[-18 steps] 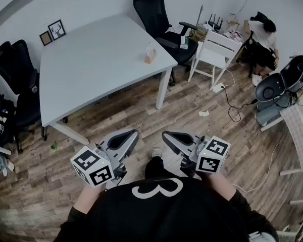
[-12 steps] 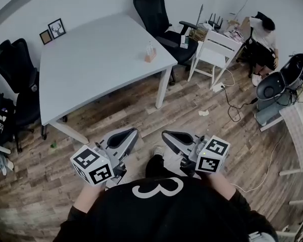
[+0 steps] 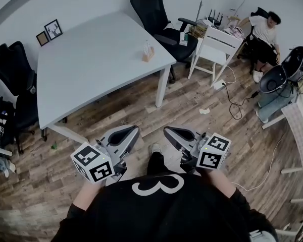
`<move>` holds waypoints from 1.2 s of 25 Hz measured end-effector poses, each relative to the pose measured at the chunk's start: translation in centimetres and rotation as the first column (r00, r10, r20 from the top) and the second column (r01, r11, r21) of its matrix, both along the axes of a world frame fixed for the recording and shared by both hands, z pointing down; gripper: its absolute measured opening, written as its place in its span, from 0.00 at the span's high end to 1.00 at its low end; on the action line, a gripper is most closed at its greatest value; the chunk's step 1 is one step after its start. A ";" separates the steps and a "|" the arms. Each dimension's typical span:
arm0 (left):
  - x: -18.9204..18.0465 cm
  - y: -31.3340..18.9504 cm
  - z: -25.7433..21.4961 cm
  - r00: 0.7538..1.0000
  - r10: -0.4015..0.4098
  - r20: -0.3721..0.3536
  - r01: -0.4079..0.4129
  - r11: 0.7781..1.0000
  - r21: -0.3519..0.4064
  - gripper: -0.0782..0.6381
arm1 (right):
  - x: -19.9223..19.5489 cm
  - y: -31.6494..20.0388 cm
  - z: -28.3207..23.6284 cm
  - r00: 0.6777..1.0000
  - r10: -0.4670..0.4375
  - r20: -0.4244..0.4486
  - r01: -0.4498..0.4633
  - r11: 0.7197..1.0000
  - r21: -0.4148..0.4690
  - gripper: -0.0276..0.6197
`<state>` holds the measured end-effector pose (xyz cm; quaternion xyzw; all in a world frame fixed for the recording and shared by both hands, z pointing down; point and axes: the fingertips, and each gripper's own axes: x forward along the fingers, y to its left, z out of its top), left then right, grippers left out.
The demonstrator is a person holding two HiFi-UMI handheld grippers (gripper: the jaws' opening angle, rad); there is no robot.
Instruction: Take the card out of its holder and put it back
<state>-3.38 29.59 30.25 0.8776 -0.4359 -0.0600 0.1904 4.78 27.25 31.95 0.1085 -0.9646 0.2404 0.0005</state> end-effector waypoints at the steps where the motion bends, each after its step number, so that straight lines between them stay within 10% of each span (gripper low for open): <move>1: 0.0 -0.7 0.0 1.000 0.002 0.000 -0.002 1.000 -0.004 0.87 | 0.0 -0.7 0.0 1.000 0.001 0.002 -0.001 1.000 -0.003 0.95; 30: -2.3 -31.5 -0.5 0.998 -0.046 0.033 0.047 0.998 -0.034 0.87 | -2.4 -30.2 -1.2 0.999 -0.039 0.011 0.039 0.999 -0.004 0.95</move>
